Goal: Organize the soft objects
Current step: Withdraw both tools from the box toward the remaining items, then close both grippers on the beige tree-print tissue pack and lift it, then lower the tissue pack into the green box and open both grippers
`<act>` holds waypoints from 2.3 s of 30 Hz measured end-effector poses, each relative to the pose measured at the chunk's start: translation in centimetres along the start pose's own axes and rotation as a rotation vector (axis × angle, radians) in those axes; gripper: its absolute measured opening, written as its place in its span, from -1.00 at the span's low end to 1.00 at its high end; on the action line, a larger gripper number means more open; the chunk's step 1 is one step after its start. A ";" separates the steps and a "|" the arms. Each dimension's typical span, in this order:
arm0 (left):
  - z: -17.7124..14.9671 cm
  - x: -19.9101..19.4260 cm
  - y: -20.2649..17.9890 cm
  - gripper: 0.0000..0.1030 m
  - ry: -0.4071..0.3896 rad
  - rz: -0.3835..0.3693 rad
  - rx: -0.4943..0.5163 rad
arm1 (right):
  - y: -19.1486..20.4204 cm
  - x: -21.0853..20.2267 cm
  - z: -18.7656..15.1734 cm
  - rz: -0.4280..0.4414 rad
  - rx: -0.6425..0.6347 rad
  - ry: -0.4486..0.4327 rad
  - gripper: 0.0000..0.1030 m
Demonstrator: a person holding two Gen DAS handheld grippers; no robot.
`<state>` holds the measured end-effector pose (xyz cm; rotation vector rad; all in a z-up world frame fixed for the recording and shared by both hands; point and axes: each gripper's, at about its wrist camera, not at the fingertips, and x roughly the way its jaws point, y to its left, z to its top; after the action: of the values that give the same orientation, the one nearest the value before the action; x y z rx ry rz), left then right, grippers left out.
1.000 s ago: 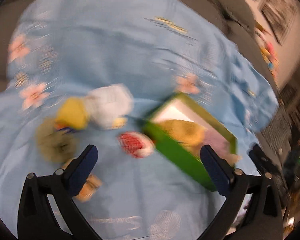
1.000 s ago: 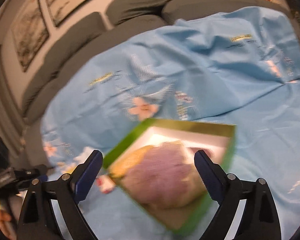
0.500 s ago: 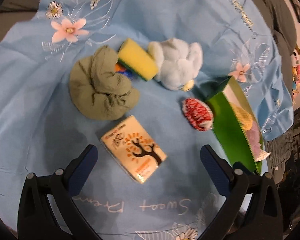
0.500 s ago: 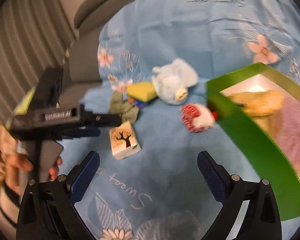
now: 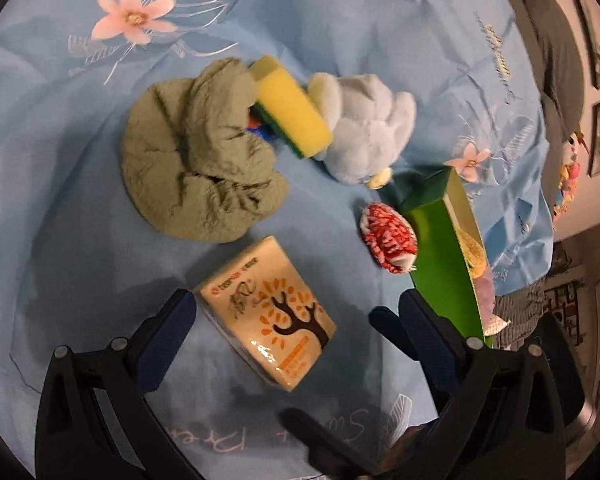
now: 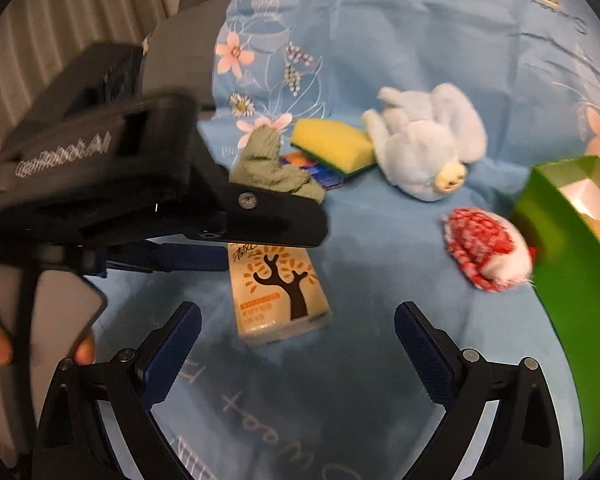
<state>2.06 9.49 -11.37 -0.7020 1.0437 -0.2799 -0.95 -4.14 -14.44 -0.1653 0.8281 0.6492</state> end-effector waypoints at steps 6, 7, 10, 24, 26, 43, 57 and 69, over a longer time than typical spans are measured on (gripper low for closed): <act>0.0 -0.2 1.3 0.39 0.009 0.016 -0.060 | 0.0 2.7 0.2 0.024 0.043 0.061 0.78; 0.0 -0.2 1.4 0.25 0.010 0.010 -0.062 | 0.1 3.1 0.1 0.011 0.039 0.071 0.75; 0.0 -0.4 1.9 -0.17 0.014 0.026 -0.067 | 0.4 3.0 0.2 -0.021 0.023 0.065 0.47; -0.9 -0.9 0.6 -0.35 0.036 0.006 -0.031 | 0.1 -0.2 -1.2 0.005 0.063 0.001 0.08; -1.1 -1.4 -0.1 -0.35 0.030 -0.010 -0.014 | -0.1 -1.1 -1.1 -0.001 0.061 -0.018 0.08; -3.4 -4.5 -7.9 -0.35 -0.078 -0.033 0.114 | -2.1 -9.2 -1.3 0.009 0.023 -0.181 0.07; -3.0 0.7 -21.7 -0.30 -0.021 -0.053 0.354 | -11.2 -16.9 -2.6 -0.167 0.206 -0.347 0.07; -3.4 10.1 -31.1 -0.28 0.082 -0.038 0.516 | -20.9 -19.2 -4.9 -0.272 0.416 -0.359 0.07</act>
<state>7.57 -20.55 0.77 -0.2455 0.9810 -0.5901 -1.16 -31.64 -6.06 0.2102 0.5633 0.2296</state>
